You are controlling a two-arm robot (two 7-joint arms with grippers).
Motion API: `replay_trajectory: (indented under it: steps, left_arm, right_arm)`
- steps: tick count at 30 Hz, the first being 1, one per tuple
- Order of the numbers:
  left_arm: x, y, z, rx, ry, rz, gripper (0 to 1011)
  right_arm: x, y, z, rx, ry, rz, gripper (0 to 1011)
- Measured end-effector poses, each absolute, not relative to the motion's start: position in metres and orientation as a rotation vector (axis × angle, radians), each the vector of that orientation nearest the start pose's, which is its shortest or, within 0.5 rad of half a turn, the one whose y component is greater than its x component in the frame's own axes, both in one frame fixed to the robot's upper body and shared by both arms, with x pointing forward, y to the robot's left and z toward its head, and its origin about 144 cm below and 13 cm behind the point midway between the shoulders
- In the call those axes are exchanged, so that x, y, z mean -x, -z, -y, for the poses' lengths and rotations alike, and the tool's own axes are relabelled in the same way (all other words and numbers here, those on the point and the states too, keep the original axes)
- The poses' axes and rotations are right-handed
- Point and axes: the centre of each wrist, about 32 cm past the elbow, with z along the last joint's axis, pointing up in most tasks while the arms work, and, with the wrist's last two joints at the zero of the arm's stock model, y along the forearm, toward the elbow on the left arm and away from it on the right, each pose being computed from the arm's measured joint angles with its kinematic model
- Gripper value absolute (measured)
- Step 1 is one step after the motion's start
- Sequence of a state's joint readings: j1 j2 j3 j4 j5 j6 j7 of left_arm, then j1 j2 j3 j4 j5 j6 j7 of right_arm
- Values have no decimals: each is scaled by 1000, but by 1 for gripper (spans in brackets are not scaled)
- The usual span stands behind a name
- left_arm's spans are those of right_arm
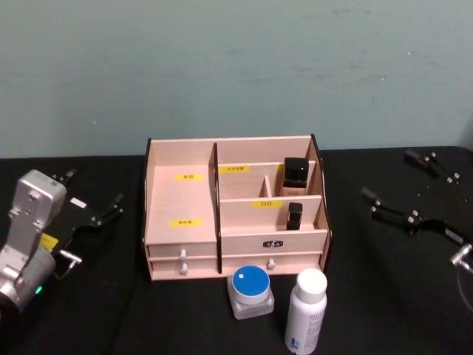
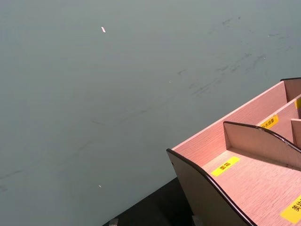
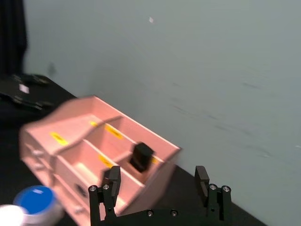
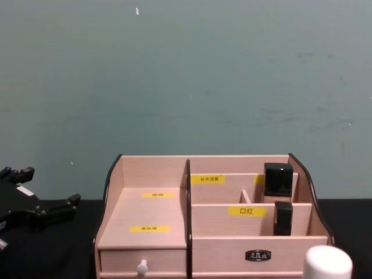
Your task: Pick up the facial cleanser and watermelon frost from the table and place them into the tiered storage box.
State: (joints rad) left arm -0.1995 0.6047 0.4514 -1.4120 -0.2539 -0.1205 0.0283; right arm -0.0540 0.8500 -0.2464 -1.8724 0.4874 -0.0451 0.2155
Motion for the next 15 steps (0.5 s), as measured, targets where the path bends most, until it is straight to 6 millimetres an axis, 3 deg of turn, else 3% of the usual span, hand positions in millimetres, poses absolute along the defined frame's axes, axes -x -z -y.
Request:
replay_trajectory:
  steps: [15]
  left_arm:
    - [-489, -1140, -310, -304, -1248, 285, 1010]
  right_arm:
    - [-391, -1245, 300, 122, 725, 149, 1002]
